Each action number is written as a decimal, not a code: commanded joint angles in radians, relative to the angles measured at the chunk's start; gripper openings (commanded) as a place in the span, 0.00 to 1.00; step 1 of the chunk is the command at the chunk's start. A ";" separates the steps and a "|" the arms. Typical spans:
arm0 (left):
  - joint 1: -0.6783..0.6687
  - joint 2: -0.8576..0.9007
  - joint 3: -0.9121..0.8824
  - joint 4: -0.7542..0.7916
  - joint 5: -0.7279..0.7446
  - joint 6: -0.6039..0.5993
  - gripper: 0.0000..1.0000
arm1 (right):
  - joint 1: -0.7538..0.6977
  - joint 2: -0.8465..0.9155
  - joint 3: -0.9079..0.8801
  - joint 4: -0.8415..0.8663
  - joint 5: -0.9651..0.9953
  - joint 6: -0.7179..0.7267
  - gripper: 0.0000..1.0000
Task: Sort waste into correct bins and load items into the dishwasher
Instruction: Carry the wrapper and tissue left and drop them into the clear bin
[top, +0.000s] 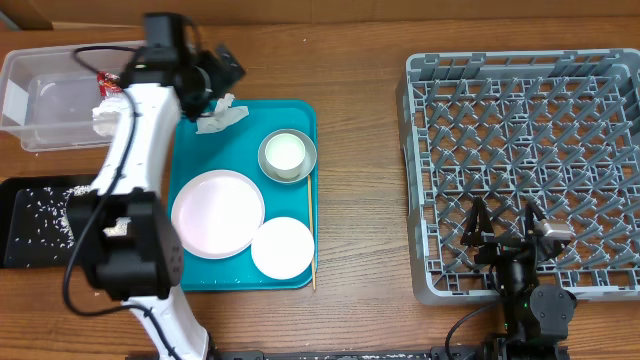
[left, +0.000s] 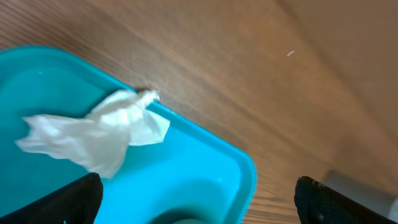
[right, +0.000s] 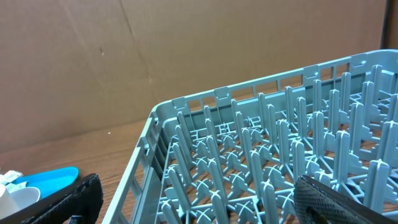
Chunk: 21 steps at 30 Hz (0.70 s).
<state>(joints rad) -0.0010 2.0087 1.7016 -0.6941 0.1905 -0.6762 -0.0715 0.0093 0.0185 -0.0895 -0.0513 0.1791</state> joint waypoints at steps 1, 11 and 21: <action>-0.052 0.057 0.002 -0.001 -0.172 -0.010 1.00 | -0.003 -0.006 -0.010 0.008 0.006 -0.004 1.00; -0.055 0.177 0.002 -0.016 -0.383 -0.066 1.00 | -0.003 -0.006 -0.010 0.008 0.006 -0.004 1.00; -0.056 0.259 0.002 -0.012 -0.410 -0.061 0.95 | -0.003 -0.006 -0.010 0.008 0.006 -0.004 1.00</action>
<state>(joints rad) -0.0574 2.2299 1.7016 -0.7109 -0.1848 -0.7277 -0.0715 0.0093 0.0185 -0.0895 -0.0517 0.1791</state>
